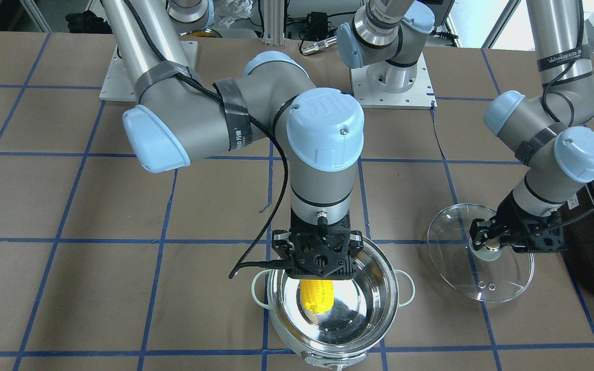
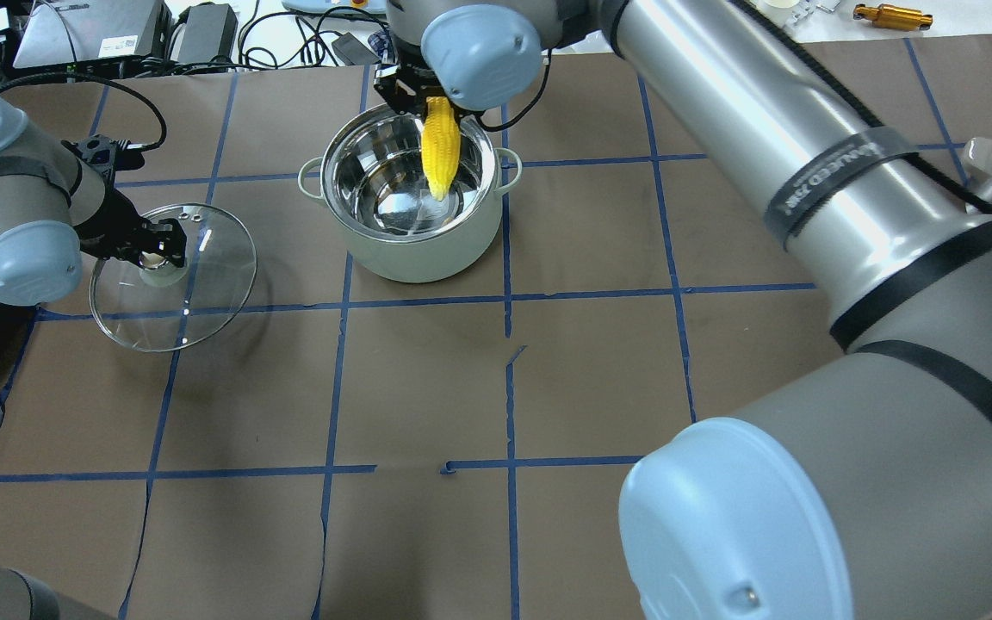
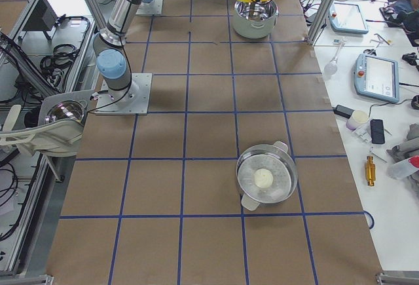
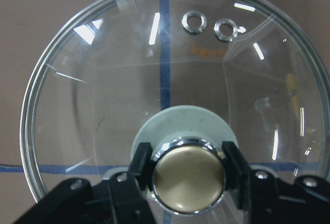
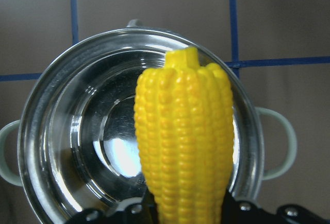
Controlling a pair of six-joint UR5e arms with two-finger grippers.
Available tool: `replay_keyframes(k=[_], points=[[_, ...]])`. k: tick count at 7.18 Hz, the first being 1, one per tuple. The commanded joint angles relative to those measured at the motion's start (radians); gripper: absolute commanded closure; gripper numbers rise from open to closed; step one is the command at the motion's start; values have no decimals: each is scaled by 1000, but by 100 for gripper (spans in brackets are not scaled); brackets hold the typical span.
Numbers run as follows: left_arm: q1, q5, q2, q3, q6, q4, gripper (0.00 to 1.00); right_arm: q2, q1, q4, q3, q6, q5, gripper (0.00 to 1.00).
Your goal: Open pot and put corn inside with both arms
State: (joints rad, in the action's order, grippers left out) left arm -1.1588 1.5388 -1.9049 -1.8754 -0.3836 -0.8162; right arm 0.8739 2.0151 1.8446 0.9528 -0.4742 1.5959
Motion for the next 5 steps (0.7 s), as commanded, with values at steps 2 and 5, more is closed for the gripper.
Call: replay_keyframes(k=[2, 5], points=[[11, -12, -13, -28, 14, 5, 75, -79, 25, 117, -5, 9, -1, 93], [13, -11, -20, -30, 3, 5, 28, -108, 25, 180, -3, 60, 1, 0]])
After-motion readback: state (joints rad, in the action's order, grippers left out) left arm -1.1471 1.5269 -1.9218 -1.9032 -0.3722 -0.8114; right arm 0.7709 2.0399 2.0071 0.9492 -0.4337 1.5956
